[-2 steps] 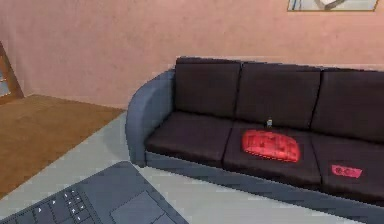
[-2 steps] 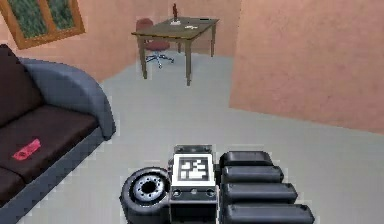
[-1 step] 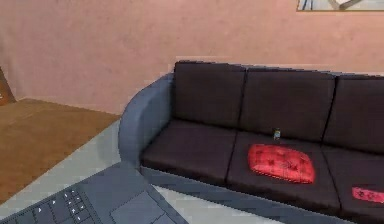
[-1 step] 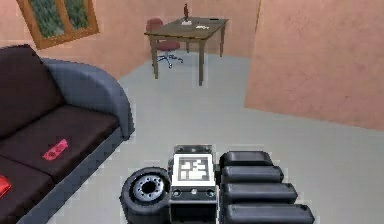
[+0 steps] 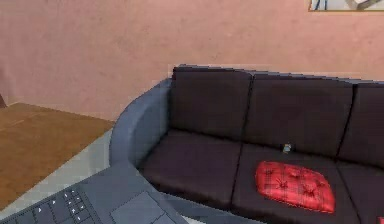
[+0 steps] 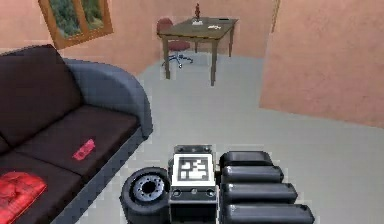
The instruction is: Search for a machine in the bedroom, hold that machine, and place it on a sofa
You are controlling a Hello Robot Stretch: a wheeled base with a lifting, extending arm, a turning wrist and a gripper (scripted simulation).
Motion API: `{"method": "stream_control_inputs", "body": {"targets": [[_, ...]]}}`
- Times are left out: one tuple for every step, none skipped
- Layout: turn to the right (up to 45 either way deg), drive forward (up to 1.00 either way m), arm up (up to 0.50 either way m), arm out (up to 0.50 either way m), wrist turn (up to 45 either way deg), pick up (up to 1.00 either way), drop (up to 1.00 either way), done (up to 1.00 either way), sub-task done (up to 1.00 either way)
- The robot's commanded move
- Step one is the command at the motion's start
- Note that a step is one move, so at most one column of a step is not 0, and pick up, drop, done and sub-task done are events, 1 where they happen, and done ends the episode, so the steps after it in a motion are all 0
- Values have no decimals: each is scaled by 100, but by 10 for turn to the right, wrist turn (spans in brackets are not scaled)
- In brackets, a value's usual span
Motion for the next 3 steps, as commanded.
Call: {"method": "stream_control_inputs", "body": {"targets": [[450, 0, 0, 0, 0, 0, 0, 0, 0], [210, 0, 0, 0, 0, 0, 0, 0, 0], [0, 35, 0, 0, 0, 0, 0, 0, 0]]}}
